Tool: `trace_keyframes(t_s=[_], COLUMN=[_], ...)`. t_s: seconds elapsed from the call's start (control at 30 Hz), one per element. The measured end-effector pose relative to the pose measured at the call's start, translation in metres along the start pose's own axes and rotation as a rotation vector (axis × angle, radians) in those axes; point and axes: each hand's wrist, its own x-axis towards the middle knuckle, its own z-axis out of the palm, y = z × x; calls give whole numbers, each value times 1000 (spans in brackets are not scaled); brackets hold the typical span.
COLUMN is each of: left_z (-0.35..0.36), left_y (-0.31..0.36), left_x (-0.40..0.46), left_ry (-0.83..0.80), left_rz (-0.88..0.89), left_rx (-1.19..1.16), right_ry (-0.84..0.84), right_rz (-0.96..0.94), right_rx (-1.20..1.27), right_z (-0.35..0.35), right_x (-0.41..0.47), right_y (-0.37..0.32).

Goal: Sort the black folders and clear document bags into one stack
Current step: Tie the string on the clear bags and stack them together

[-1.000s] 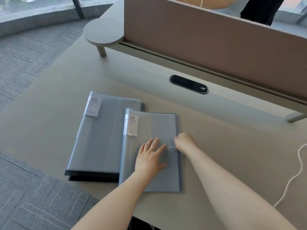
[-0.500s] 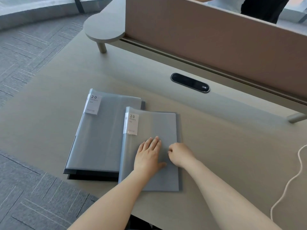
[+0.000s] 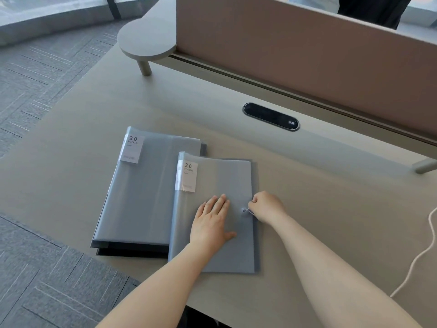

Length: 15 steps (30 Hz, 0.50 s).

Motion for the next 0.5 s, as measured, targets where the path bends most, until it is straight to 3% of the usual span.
trace_keyframes(t_s=[0.27, 0.4, 0.5], left_z=[-1, -5, -13], left_y=[1, 1, -7], left_x=[-1, -1, -5], left_ry=[-3, -25, 45], left_rz=[-20, -22, -114], left_rx=[-16, 30, 29], right_ry=[92, 213, 305], right_rz=[-96, -36, 18], right_rx=[-20, 185, 230], right_z=[9, 14, 15], right_x=[12, 5, -4], right_y=[-10, 2, 16])
